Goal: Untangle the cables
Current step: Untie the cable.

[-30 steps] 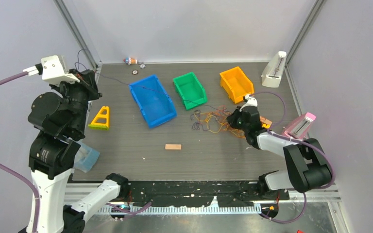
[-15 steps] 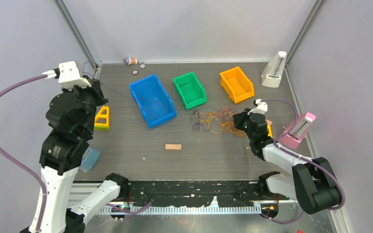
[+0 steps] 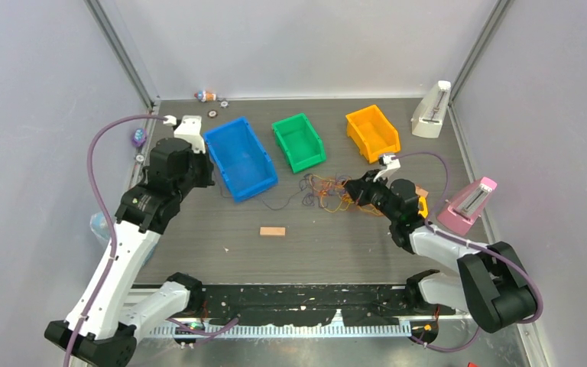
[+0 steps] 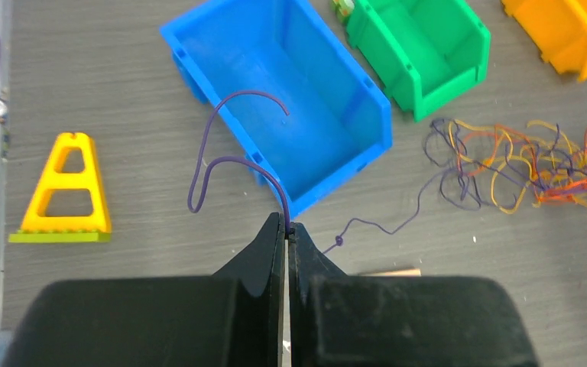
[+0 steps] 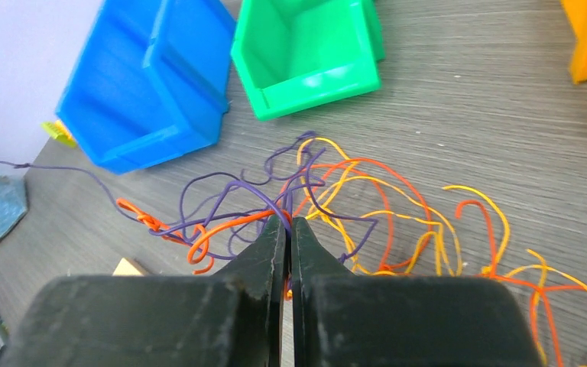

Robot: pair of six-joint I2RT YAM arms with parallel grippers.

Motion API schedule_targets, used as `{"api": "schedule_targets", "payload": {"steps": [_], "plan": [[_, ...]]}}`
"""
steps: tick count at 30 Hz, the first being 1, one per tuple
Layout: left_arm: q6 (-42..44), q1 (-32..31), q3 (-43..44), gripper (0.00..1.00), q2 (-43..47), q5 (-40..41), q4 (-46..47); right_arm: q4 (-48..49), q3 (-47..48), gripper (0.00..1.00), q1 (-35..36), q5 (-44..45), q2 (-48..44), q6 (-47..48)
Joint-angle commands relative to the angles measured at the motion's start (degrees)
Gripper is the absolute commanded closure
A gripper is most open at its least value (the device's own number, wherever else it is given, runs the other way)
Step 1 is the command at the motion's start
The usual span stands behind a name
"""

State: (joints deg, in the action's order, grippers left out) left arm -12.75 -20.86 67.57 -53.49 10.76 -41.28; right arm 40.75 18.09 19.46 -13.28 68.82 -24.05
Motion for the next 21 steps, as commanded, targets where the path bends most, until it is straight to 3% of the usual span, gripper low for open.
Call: {"api": "schedule_targets", "payload": {"steps": [1, 4, 7, 9, 10, 11, 13, 17, 21], "plan": [[0.35, 0.21, -2.64, 1.00, 0.00, -8.19, -0.01, 3.87, 0.83, 0.94, 2.12, -3.75, -3.09, 2.97], [-0.78, -0.14, -5.89, 1.00, -1.55, -15.33, 1.90, 3.72, 0.58, 0.94, 2.25, -4.20, -4.43, 3.30], [-1.16, -0.91, -7.35, 1.00, -4.13, -16.43, 2.24, 3.50, 0.05, 0.95, 2.33, -3.03, -5.21, 3.40], [-0.96, -1.37, -7.18, 0.90, -6.34, -16.45, 1.28, 1.72, 0.29, 0.95, 2.33, -0.95, -5.26, 3.55], [-0.55, -2.01, -6.78, 0.82, -7.53, -16.17, 0.47, 0.43, 0.56, 0.95, 2.33, -0.25, -5.18, 3.70], [0.02, -3.04, -6.17, 0.67, -8.99, -15.66, -0.55, 0.01, 0.64, 0.95, 2.33, 0.84, -5.05, 3.61], [1.24, -6.49, -3.91, 0.51, -12.35, -12.47, -3.48, -1.37, 1.12, 0.95, 2.33, 2.24, -4.41, 3.40], [3.98, -15.04, -1.16, 0.37, -17.43, -5.96, -3.26, -6.33, 4.16, 0.95, 2.19, 4.48, -0.34, 2.90], [7.47, -18.81, -1.16, 0.32, -20.94, -10.16, 3.42, -8.72, 6.11, 0.95, 1.77, 4.56, 2.65, 2.16]]}}
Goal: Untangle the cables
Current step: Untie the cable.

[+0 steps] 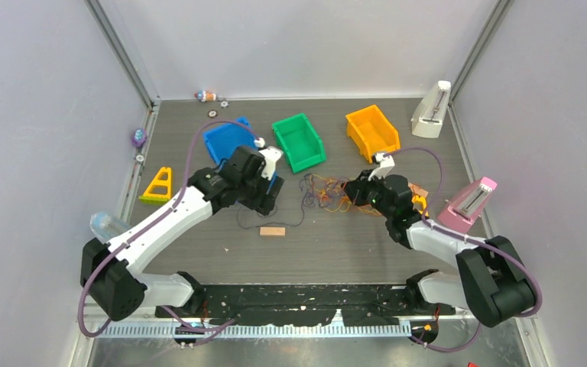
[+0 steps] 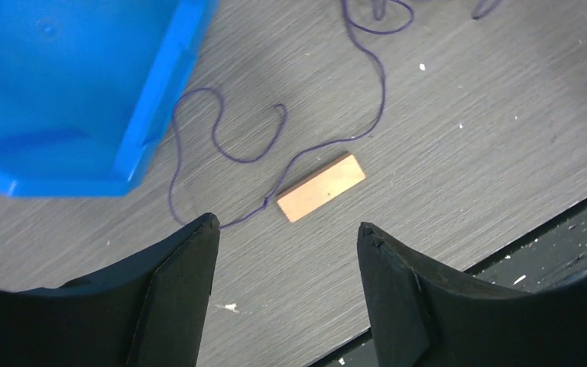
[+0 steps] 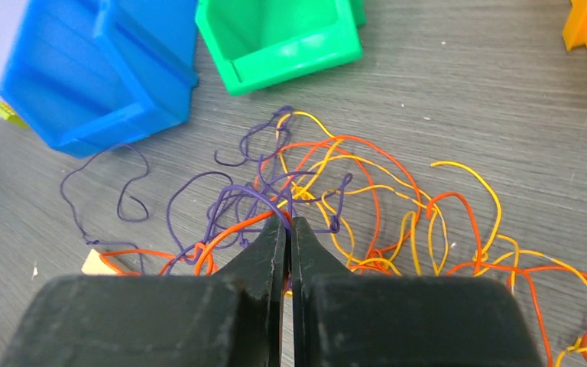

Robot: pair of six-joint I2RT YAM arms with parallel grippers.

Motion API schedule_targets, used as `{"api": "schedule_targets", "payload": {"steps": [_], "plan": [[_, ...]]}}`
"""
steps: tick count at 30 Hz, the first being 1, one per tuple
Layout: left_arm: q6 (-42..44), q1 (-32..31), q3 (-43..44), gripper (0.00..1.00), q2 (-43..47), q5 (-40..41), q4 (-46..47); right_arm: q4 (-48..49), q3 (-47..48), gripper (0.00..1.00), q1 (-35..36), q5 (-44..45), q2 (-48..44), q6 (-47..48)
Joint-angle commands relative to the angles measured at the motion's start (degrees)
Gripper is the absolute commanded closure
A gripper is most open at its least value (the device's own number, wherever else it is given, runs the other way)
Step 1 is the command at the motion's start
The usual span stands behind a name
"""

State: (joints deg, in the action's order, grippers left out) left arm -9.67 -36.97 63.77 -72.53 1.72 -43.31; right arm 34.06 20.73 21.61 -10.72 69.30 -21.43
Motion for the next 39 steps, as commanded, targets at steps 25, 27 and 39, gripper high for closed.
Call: {"api": "schedule_targets", "payload": {"steps": [25, 27, 39], "plan": [[34.51, -6.62, -3.90, 0.38, -20.56, -17.30, 39.40, 4.13, 6.87, 0.95, -7.11, -14.92, 15.85, -8.96], [35.64, -6.62, -3.13, 0.38, -21.62, -17.38, 39.98, 4.17, 6.89, 0.95, -7.10, -15.24, 15.89, -8.91], [39.50, -6.71, 2.27, 0.69, -27.81, -20.48, 38.30, 4.77, 7.25, 0.95, -7.17, -16.48, 16.77, -9.29]]}}
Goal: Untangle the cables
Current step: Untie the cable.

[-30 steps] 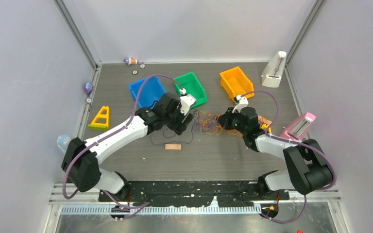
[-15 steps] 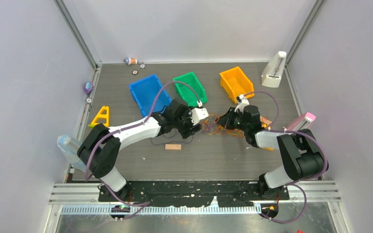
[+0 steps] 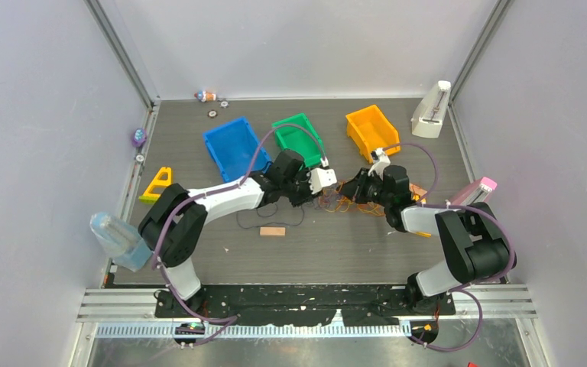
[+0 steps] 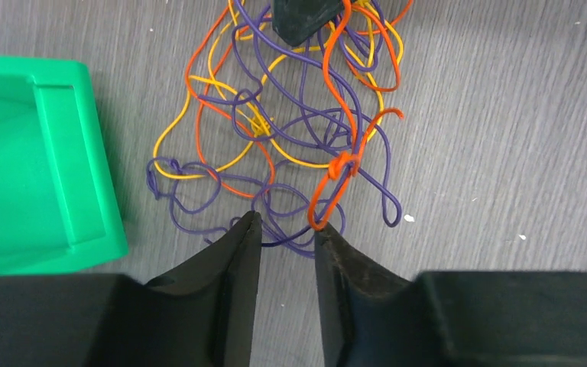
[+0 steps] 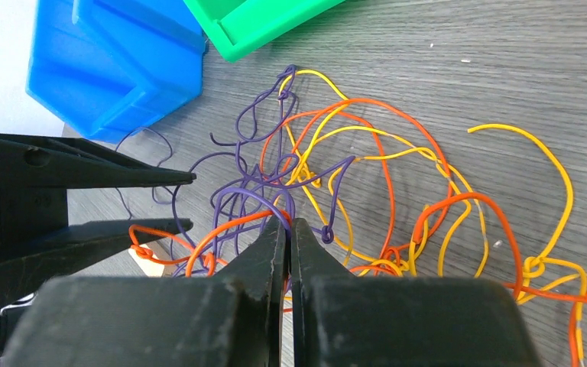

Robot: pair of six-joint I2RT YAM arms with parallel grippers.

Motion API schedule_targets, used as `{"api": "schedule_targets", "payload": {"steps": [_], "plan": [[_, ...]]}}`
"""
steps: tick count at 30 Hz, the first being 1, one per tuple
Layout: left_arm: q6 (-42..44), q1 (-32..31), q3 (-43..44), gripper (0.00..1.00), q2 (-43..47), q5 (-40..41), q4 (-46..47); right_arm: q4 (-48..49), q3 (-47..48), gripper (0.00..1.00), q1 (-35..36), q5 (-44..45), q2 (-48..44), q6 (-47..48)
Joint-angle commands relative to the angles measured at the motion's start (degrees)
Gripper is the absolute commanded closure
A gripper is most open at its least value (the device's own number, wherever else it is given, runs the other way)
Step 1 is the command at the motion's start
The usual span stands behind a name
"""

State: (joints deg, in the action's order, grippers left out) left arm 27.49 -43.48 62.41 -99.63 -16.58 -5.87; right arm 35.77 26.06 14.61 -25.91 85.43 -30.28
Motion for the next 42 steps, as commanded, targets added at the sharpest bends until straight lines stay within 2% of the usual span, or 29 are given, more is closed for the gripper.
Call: {"api": "schedule_targets", "payload": {"steps": [1, 4, 7, 11, 12, 13, 16, 18, 19, 23, 26, 29, 34, 36, 40, 42], "plan": [[2.51, -0.20, 3.77, 0.77, -0.73, -2.42, 0.44, 3.21, 2.00, 0.95, -0.19, -1.43, 0.67, -0.56], [2.47, -0.28, 3.20, 0.91, -0.36, -4.07, 0.16, 3.17, 2.06, 0.95, -0.13, -1.59, 0.74, -0.56], [2.04, -0.73, 3.30, 0.98, -0.92, -7.45, 0.12, 3.17, 1.99, 0.94, -0.17, -1.49, 0.68, -0.45], [0.85, -1.38, 3.19, 1.00, -0.78, -5.42, 0.07, 2.81, 1.82, 0.93, -0.14, -0.85, 0.15, -0.05], [0.63, -1.42, 2.75, 1.00, -0.27, -4.91, 0.15, 2.53, 1.76, 0.89, -0.17, -0.74, -0.25, 0.00], [0.68, -1.43, 2.26, 1.00, 0.54, -4.80, 0.26, 2.41, 1.61, 0.84, -0.23, -0.44, -0.47, 0.32], [-0.37, -1.36, 1.07, 1.00, 3.61, -3.15, -0.44, 1.70, 1.43, 0.44, -0.21, 0.59, -1.64, 0.89], [-1.82, -1.26, 1.09, 1.00, 5.90, -2.06, -1.83, 1.64, 1.02, 0.28, -0.20, 1.15, -2.24, 1.00], [-3.34, -1.19, 1.38, 1.00, 7.48, -1.70, -2.53, 1.70, 0.88, 0.20, -0.15, 1.22, -2.51, 1.14], [-10.89, 0.62, 1.12, 1.00, 12.61, -5.55, -3.00, 4.69, -0.71, 0.04, -0.11, 1.11, -4.32, 1.31], [-14.22, 1.47, 1.59, 1.00, 15.49, -5.34, -4.67, 9.34, -4.19, 0.03, -0.08, 0.98, -7.96, 0.91], [-15.17, 1.56, 4.51, 1.00, 16.40, -2.93, -10.28, 13.43, -7.12, 0.04, -0.17, 2.44, -12.17, 1.42], [-15.97, 1.74, 8.11, 1.00, 16.59, -0.58, -17.26, 13.81, -12.27, 0.01, -0.07, 6.38, -23.66, 4.68], [-16.39, 1.74, 8.06, 1.00, 17.19, -0.03, -17.67, 16.69, -13.99, 0.04, 0.46, 5.68, -26.50, 5.89], [-16.31, 1.74, 8.08, 1.00, 17.57, -1.63, -18.13, 23.12, -14.46, 0.06, 4.25, -1.46, -25.34, 7.79], [-15.52, 1.74, 8.41, 1.00, 17.47, -3.89, -18.93, 21.45, -13.02, 0.07, 7.84, -1.59, -24.30, 11.07]]}}
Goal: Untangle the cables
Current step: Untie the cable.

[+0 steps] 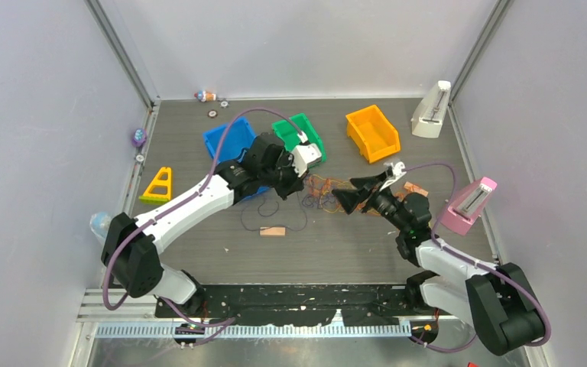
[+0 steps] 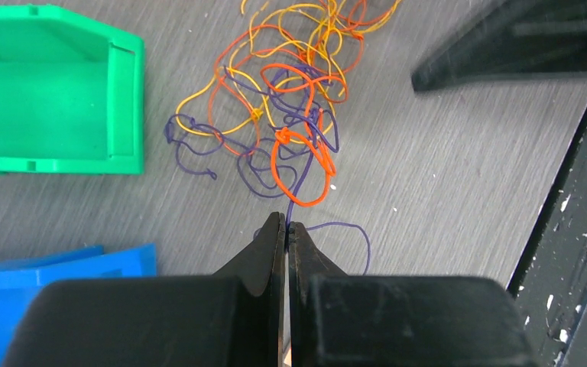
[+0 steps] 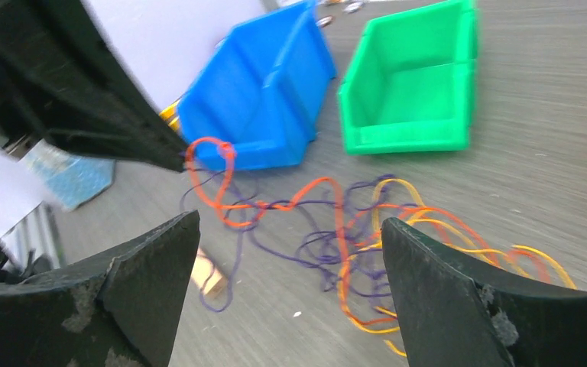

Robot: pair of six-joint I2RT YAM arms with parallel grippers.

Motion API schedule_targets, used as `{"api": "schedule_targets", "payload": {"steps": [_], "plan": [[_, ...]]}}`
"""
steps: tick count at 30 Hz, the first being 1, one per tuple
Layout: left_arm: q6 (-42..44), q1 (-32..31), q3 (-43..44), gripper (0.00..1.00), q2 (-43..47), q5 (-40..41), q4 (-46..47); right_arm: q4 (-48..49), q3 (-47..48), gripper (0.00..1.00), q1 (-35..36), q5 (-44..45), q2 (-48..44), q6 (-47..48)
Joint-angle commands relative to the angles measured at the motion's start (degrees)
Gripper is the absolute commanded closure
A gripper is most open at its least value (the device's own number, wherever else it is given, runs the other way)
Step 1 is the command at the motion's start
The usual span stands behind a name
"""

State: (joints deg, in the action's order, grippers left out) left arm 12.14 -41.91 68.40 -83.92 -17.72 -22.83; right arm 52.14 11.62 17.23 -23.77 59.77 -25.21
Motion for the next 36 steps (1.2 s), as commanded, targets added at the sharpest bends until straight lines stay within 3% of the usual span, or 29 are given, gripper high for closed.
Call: {"api": "schedule_targets", "payload": {"steps": [1, 4, 6, 14, 17, 18, 20, 25, 31, 36], "plan": [[0.30, 0.16, 2.52, 1.00, 1.86, -4.40, -2.26, 3.50, 2.78, 0.07, 6.56, -2.95, 1.52, 7.43], [1.30, -0.07, 2.08, 1.00, 2.40, -8.34, -2.81, -3.53, 6.47, 0.05, 12.10, 1.05, 2.46, 12.35], [1.61, -0.53, 1.35, 1.00, 2.84, -9.65, -2.53, -2.03, 7.08, 0.07, 13.24, -0.13, 4.21, 11.77], [-0.46, -1.86, -0.85, 1.00, 3.02, -10.50, 0.76, -0.15, 8.76, 0.37, 14.67, -4.23, 7.92, 10.88], [-0.33, -1.86, -0.39, 1.00, 3.48, -10.41, 0.58, 0.12, 9.05, 0.60, 14.71, -4.77, 8.52, 10.57], [-0.33, -1.86, -0.18, 1.00, 3.67, -9.64, 0.21, 0.23, 9.00, 0.75, 14.73, -4.78, 8.41, 10.51], [-0.79, -1.86, 0.39, 1.00, 3.95, -6.24, -0.50, 0.27, 8.58, 0.87, 14.67, -4.04, 7.81, 10.46], [-3.27, -0.52, 0.99, 1.00, 6.42, 1.74, -1.19, -2.37, 7.32, 0.87, 14.68, 3.92, 5.08, 11.09], [-4.48, 0.82, 0.68, 1.00, 13.56, 7.41, 0.34, -17.93, 13.03, 0.88, 13.91, 21.75, 8.42, 10.35], [-4.16, 1.02, 4.55, 1.00, 17.29, 10.00, -3.27, -24.36, 17.20, 0.78, 9.08, 18.02, 14.86, 6.37]]}}
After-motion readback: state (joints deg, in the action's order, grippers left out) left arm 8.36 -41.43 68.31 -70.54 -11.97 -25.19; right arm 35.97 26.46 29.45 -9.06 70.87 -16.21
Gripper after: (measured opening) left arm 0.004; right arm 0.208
